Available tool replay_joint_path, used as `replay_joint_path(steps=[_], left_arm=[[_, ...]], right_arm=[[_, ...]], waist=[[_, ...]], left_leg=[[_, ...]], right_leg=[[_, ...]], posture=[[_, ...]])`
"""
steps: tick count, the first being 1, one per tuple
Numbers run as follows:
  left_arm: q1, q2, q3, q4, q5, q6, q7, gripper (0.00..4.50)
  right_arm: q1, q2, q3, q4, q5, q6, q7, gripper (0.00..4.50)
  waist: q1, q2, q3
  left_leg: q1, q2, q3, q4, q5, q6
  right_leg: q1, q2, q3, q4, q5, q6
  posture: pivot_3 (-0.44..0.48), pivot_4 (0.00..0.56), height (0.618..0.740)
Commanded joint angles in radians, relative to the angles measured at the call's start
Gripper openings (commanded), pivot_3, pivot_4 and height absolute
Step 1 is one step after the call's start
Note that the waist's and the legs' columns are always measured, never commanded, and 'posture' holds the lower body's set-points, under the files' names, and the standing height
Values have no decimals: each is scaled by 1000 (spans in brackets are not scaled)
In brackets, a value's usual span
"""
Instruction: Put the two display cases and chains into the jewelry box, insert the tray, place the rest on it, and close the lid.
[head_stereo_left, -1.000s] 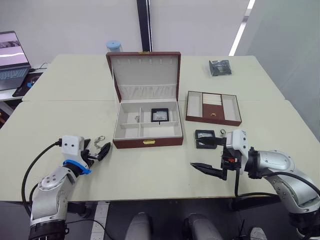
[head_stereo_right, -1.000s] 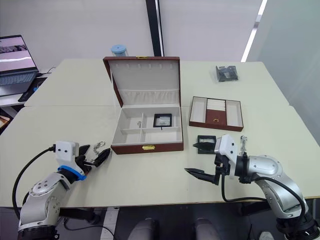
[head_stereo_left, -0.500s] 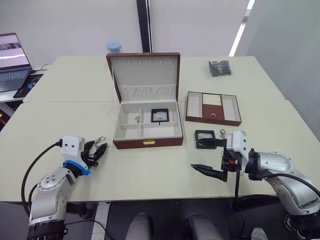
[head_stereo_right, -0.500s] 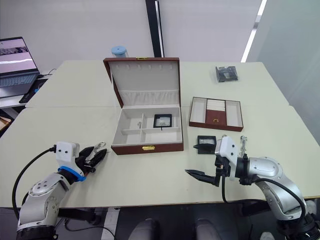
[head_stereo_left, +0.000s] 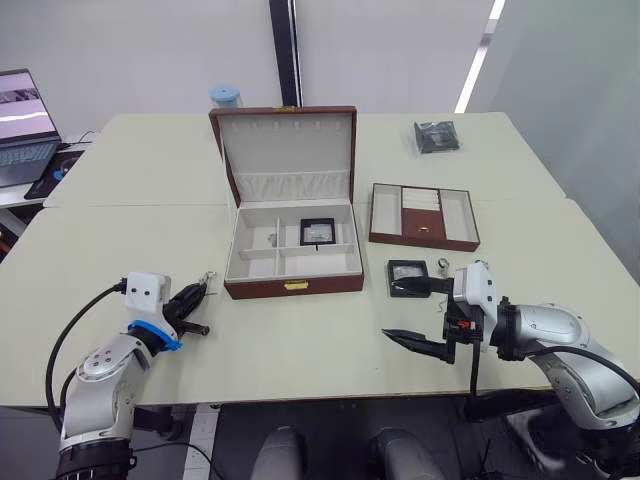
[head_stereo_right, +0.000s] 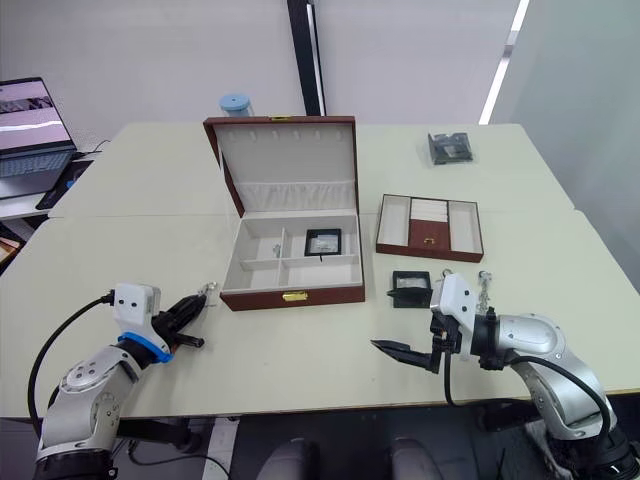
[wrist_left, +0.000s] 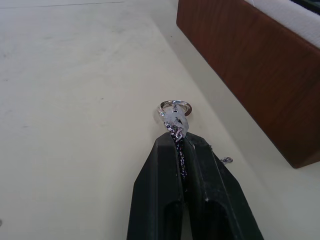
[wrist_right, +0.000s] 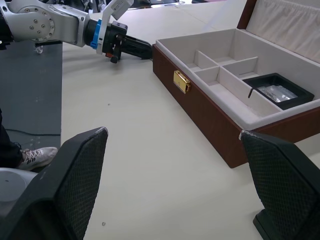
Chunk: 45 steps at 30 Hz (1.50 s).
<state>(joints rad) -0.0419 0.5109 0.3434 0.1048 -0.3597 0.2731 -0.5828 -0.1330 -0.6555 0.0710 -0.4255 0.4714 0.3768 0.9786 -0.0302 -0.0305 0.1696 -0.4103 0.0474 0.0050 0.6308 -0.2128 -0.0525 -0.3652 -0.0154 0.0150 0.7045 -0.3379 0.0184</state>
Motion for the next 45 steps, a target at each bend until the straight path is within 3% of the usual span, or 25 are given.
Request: replay_joint_path(steps=[1,13,23,35,45], left_arm=[[30,28,36,-24,-27,27,-16,21],[49,174,105,-229,-182,198,-113,21],[-121,330,42,-307,-283,408,-201,21],[-333,351,-152,-213,-231,443,-301,21],[-383,334,-207,-122,-172,404,-347,21]], right_arm=[[-12,0,-11,-13,3,-28,8,4500],[-54,3,-51,-45,66,5,-7,4500],[-23,19,-55,-66,64,-9,-63,4500],[81,32,-89,-155,50,-8,-165,4500],[118,24,-109,-187,46,-2,-201,4500]], waist=[[-2,0,0],[2,-3,2],[2,-4,2],[1,-4,2],[1,-4,2]], left_leg=[[0,0,0,0,0,0],[0,0,-1,0,0,0],[-1,0,0,0,0,0],[-5,0,0,0,0,0],[-5,0,-1,0,0,0]], right_leg=[[0,0,0,0,0,0],[0,0,-1,-1,0,0],[-1,0,0,-1,0,0],[-4,2,0,-1,0,0],[-5,6,0,-1,0,0]], posture=[[0,150,740],[0,150,740],[0,150,740],[0,150,740],[0,150,740]])
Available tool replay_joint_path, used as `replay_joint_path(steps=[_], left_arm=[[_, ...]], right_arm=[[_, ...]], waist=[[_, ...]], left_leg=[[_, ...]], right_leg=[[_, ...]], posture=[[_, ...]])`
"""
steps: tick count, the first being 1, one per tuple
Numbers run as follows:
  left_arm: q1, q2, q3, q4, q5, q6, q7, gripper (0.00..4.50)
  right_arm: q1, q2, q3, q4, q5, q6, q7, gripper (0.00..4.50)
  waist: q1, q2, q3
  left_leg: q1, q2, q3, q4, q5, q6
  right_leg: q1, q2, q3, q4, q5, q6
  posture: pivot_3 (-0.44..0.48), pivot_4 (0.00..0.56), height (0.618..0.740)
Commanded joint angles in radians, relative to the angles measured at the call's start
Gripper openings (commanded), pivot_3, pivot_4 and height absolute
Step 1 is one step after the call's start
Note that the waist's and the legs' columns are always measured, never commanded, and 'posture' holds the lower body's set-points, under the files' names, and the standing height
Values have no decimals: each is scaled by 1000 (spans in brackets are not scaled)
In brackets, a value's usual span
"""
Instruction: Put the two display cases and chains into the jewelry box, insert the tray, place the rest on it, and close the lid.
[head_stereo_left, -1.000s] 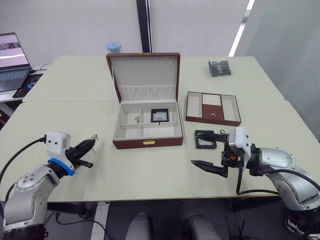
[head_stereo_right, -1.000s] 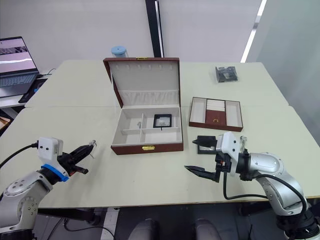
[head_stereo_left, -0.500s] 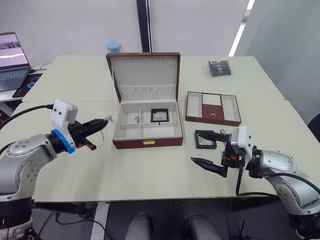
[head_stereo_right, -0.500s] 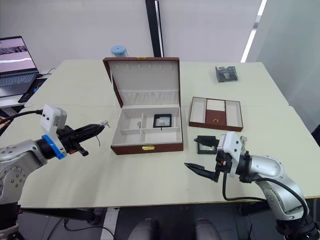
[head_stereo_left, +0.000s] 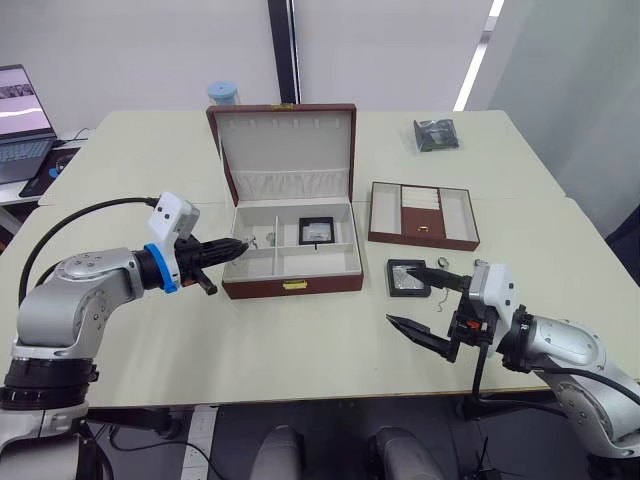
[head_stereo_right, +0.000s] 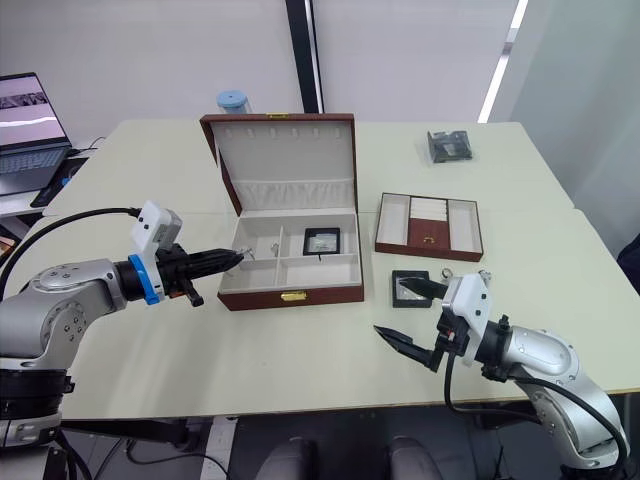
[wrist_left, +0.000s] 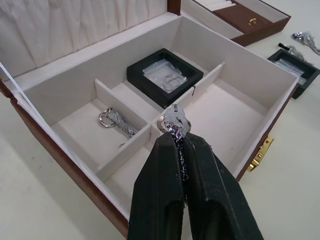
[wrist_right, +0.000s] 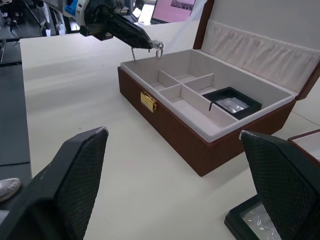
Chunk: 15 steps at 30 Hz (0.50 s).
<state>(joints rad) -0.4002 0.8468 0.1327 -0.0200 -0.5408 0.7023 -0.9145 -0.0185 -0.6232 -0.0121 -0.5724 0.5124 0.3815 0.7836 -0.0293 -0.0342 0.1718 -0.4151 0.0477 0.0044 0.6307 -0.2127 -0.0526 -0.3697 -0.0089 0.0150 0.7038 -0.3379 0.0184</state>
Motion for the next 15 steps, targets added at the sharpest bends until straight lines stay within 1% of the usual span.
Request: replay_joint_path(steps=[1,8,10,11,15], left_arm=[[-27,-5,2,6,12,-27,-17,21],[-25,-12,-2,18,34,-37,-24,21],[-24,-16,2,15,36,-36,-19,556],[-23,-18,5,13,36,-36,-16,733],[-19,-22,12,10,37,-33,-11,1961]], right_arm=[[5,-10,-27,-41,5,-6,-8,4500],[1,-14,-26,-40,5,-2,-12,4500],[-3,-14,-25,-36,5,-2,-11,4500],[-5,-15,-24,-34,5,-2,-10,4500],[-14,-15,-22,-23,5,-2,-4,4500]], waist=[[1,0,0],[1,0,0],[1,0,0],[1,0,0],[1,0,0]], left_leg=[[0,0,0,0,0,0],[0,0,0,0,0,0],[0,0,0,0,0,0],[0,0,0,0,0,0],[0,0,0,0,0,0]], right_leg=[[0,0,0,0,0,0],[0,0,0,0,0,0],[0,0,0,0,0,0],[0,0,0,0,0,0],[0,0,0,0,0,0]], posture=[[0,150,740],[0,150,740],[0,150,740],[0,150,740],[0,150,740]])
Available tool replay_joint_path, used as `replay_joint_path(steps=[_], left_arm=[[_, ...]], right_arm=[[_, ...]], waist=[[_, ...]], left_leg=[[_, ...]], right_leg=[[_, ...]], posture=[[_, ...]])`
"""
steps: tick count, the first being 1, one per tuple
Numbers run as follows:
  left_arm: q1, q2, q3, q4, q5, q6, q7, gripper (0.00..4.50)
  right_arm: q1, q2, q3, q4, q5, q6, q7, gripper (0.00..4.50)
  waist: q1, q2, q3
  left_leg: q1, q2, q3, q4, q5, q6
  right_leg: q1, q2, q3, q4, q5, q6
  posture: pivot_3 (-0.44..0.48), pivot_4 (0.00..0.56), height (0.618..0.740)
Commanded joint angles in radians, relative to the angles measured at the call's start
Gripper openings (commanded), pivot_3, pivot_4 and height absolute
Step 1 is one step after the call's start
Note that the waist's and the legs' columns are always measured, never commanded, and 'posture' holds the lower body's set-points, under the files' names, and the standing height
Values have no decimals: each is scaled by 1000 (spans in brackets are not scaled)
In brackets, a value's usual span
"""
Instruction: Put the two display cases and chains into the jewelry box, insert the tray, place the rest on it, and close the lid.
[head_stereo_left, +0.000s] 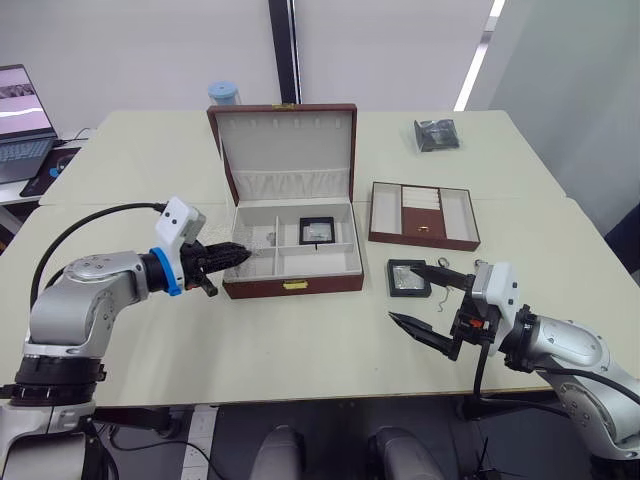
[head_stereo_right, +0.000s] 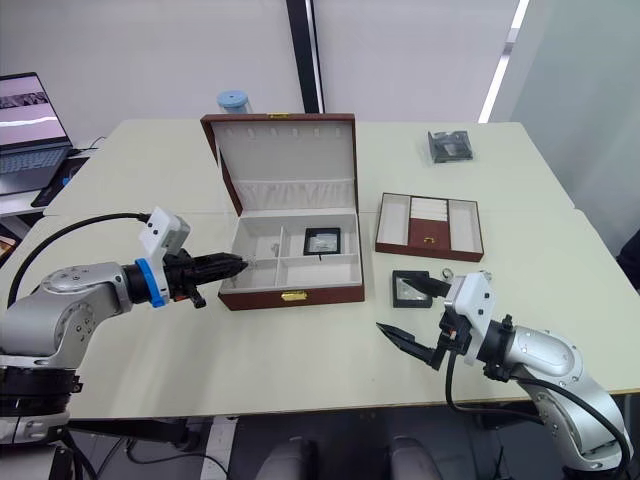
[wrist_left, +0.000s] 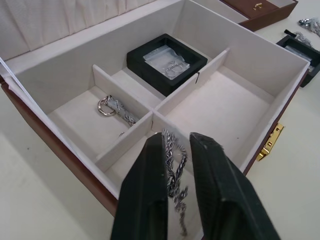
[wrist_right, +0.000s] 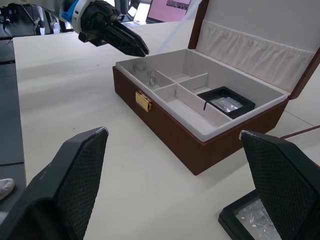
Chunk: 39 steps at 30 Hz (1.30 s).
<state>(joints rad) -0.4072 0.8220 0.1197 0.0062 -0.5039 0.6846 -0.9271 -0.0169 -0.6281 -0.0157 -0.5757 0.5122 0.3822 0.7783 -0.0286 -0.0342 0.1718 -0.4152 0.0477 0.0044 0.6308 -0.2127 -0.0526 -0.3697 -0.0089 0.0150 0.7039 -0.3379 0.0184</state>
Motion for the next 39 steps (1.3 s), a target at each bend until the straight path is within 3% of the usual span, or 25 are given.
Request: replay_joint_path(steps=[1,8,14,24,31,39], left_arm=[[-10,2,27,-17,-1,-14,2,2315],[10,-1,47,-17,-5,-22,8,4444],[73,19,118,-20,-19,-35,3,4444],[311,74,329,52,30,-137,17,4444],[469,22,474,85,61,-257,93,4444],[556,-44,540,87,66,-326,165,4444]], right_arm=[[-17,-11,-18,-16,5,-3,3,4500],[-17,-24,-45,26,14,-10,27,4500],[-6,-81,-172,140,31,-26,72,4500],[54,-130,-333,404,-20,-113,117,4500],[29,-111,-368,561,-54,-171,87,4500],[-31,-107,-371,705,-107,-260,43,4500]], waist=[[0,0,0],[0,0,0],[-2,0,0],[0,0,0],[-3,1,0],[-1,1,0]], left_leg=[[0,0,0,0,0,0],[0,0,0,0,0,0],[0,0,1,0,0,0],[1,1,1,0,0,0],[1,0,1,0,0,0],[1,0,2,0,0,0]], right_leg=[[0,0,0,0,0,0],[0,0,0,0,0,0],[0,0,1,0,0,0],[0,-5,0,0,0,0],[0,-6,1,0,0,0],[0,-7,1,0,0,0]], posture=[[0,150,740],[0,150,740],[0,150,740],[0,150,740],[0,150,740],[0,150,740]])
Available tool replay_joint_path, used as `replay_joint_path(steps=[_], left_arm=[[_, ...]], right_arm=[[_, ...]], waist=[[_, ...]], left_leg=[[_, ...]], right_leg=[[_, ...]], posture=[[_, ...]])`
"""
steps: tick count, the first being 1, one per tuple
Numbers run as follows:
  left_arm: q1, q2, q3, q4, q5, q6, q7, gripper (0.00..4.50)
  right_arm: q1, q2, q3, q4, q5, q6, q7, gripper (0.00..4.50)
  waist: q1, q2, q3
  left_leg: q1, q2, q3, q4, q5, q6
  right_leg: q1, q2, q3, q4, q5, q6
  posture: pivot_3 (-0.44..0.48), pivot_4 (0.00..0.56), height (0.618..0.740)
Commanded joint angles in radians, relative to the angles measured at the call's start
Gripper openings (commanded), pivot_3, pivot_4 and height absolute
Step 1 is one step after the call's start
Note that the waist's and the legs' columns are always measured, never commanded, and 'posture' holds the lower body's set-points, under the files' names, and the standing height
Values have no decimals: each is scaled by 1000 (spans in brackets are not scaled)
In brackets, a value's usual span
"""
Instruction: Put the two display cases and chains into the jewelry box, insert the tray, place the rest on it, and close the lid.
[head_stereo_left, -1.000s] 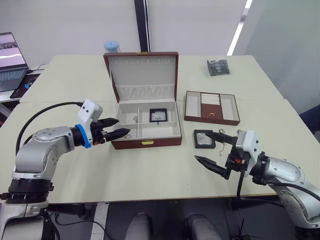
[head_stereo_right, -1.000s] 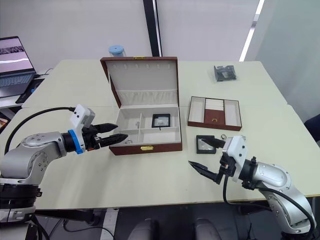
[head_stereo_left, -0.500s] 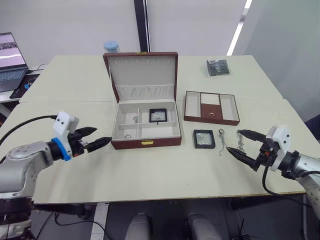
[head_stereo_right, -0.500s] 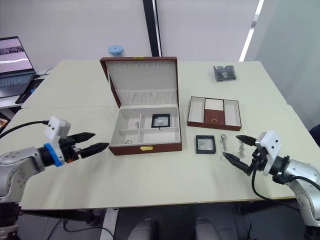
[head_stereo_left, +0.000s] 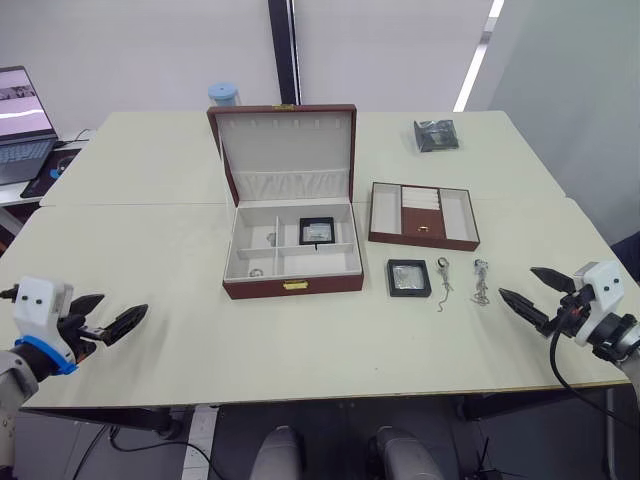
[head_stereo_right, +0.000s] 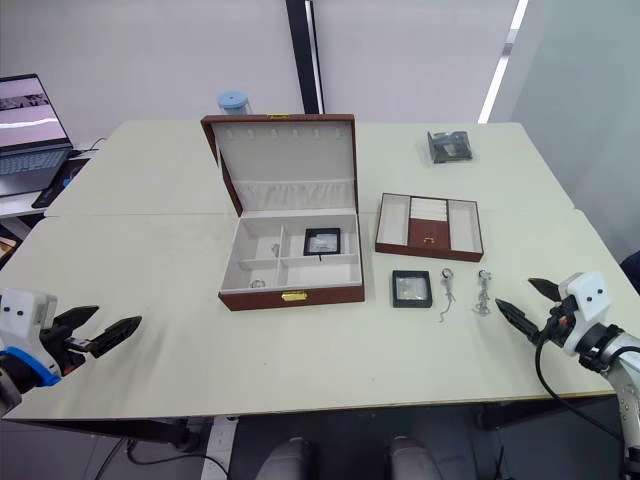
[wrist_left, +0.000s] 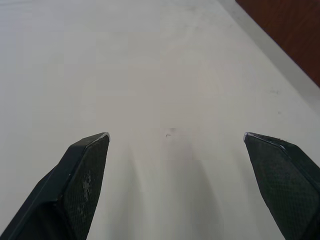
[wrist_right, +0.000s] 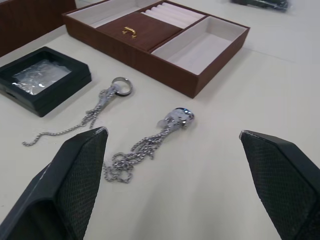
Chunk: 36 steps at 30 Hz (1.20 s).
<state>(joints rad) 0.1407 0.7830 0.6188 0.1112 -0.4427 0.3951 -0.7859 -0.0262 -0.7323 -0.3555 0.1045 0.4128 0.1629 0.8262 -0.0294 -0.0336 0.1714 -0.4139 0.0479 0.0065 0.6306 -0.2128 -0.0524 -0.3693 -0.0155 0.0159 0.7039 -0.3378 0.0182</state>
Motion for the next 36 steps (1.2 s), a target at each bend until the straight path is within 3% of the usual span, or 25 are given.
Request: replay_joint_path(steps=[1,23,29,36], left_arm=[[13,-9,42,-20,4,-41,32,4444],[1,-13,7,-58,-23,-38,42,4444],[-8,10,-67,-147,-44,-31,-63,4444],[-40,60,-177,-294,-101,57,-179,4444]], right_arm=[[-29,-3,-31,35,-8,-45,-5,4500],[-62,-14,-17,54,-3,-56,26,4500],[-96,-60,27,-57,58,50,136,4500],[-216,-150,188,-121,60,149,329,4500]], waist=[[0,0,0],[0,0,0],[0,0,0],[-1,0,0]], left_leg=[[0,0,0,0,0,0],[0,0,0,0,0,0],[0,0,0,0,0,0],[0,0,-1,0,0,0]], right_leg=[[0,0,0,0,0,0],[0,0,0,0,0,0],[0,0,0,0,0,0],[0,1,0,1,0,0]], posture=[[0,150,740],[0,150,740],[0,150,740],[0,150,740]])
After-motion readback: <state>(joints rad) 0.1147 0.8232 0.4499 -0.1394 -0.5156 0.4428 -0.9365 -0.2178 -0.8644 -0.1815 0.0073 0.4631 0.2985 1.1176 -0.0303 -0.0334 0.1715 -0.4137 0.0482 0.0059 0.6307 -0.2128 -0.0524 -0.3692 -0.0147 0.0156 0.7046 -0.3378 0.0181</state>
